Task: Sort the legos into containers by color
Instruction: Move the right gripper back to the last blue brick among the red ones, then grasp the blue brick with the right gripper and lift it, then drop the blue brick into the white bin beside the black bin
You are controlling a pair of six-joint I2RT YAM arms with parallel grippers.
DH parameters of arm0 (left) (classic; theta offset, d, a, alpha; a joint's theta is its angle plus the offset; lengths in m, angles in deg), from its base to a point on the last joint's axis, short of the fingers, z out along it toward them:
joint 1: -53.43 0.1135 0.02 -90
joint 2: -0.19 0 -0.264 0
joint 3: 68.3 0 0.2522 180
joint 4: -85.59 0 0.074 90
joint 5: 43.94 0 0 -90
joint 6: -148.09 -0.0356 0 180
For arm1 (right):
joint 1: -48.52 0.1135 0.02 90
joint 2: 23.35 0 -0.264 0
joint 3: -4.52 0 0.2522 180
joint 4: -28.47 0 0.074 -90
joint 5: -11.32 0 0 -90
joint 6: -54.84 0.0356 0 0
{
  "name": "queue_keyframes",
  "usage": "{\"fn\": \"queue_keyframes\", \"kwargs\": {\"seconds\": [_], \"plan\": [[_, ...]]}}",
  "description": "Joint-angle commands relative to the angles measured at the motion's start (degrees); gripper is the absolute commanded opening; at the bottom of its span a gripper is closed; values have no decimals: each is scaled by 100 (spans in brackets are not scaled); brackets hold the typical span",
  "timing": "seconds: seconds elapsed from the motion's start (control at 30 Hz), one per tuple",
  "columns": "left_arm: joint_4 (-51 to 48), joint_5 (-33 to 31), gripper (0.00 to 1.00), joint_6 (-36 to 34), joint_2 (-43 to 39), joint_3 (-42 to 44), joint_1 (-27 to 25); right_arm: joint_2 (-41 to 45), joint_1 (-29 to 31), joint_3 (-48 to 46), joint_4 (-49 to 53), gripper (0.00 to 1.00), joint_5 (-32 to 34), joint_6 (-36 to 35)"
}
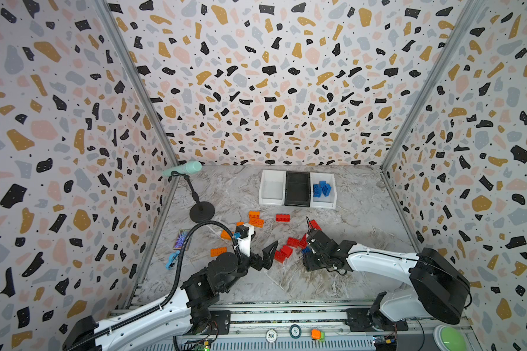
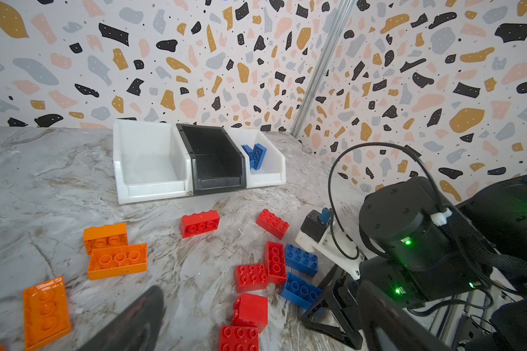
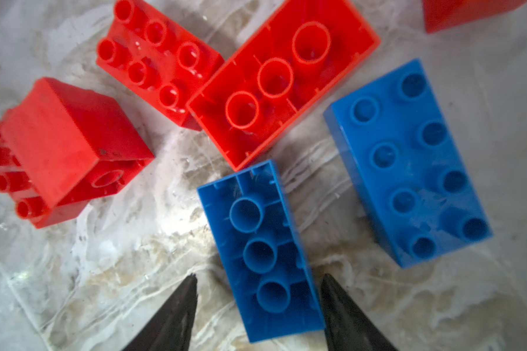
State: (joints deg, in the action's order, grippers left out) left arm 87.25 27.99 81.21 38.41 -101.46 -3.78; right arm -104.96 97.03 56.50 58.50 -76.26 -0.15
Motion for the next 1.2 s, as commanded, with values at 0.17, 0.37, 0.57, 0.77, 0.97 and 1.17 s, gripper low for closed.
{"fn": "queue_keyframes", "kwargs": {"seconds": [0.17, 0.37, 0.57, 0.77, 0.97, 1.17], "plan": [[24, -135, 100, -70, -86, -49, 17, -573, -180, 526, 280, 67, 84, -542], [46, -233, 100, -73, -53, -47, 17, -787, -351, 733, 295, 47, -28, -740], [205, -203, 100, -82, 160, -54, 16, -564, -316, 814, 651, 29, -28, -710], [268, -128, 100, -162, 559, -348, 17, 74, -625, 1438, 1140, 29, 140, -963], [673, -47, 100, -416, 1135, -789, 17, -501, -1754, 2665, 882, 29, 227, -1724], [625, -75, 100, -733, 1906, -1420, 17, -2154, -2670, 4360, 662, 30, 221, -2124]]}}
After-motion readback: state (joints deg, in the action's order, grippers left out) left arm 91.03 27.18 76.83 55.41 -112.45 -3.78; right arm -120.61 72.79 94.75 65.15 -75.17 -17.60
